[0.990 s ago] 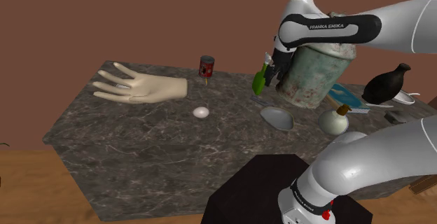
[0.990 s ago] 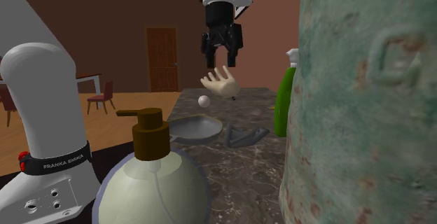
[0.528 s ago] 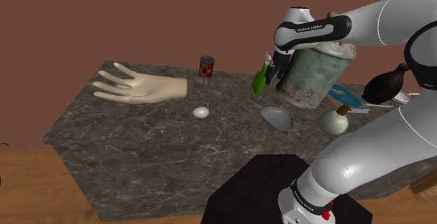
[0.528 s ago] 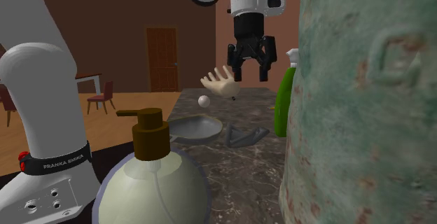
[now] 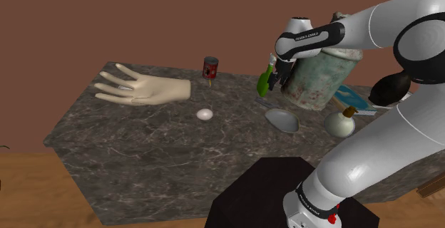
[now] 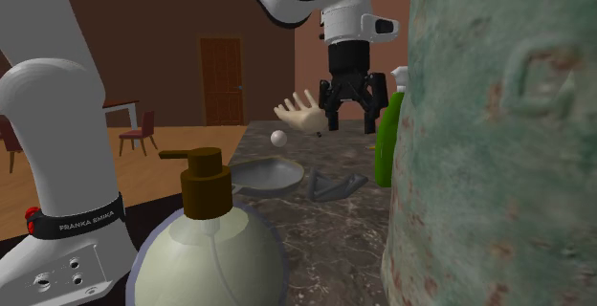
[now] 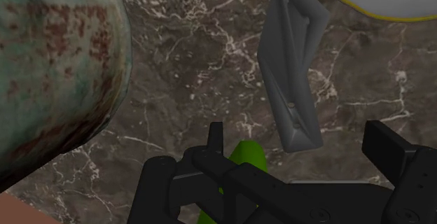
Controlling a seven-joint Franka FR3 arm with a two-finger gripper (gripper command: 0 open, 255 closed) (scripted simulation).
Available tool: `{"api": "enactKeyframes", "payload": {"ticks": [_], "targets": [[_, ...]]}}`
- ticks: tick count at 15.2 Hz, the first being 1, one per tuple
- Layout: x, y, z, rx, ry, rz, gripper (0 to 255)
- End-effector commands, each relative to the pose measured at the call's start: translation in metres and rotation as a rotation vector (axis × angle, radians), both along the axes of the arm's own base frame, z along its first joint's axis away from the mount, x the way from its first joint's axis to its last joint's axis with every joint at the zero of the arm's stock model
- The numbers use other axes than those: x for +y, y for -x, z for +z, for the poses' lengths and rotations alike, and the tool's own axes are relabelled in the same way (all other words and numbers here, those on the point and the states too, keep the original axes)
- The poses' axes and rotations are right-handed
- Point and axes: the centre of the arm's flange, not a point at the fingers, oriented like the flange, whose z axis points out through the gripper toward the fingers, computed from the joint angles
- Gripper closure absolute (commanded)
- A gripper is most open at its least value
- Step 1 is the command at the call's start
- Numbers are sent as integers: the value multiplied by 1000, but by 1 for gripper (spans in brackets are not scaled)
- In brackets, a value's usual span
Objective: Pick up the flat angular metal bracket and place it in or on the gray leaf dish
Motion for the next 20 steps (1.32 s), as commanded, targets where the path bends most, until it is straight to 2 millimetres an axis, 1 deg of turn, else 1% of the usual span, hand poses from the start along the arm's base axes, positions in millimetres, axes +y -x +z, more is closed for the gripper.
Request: {"api": "enactKeyframes", "payload": {"ticks": [1,8,9,18,19,20], "targets": [[-1,1,-7,-1,0,0,0],[-1,1,-7,-1,0,0,0],[-1,1,-7,-1,0,0,255],[-1,1,-7,-1,0,0,255],[-1,1,-7,-1,0,0,0],[-4,3,-19,-1,-25,18,0]]}}
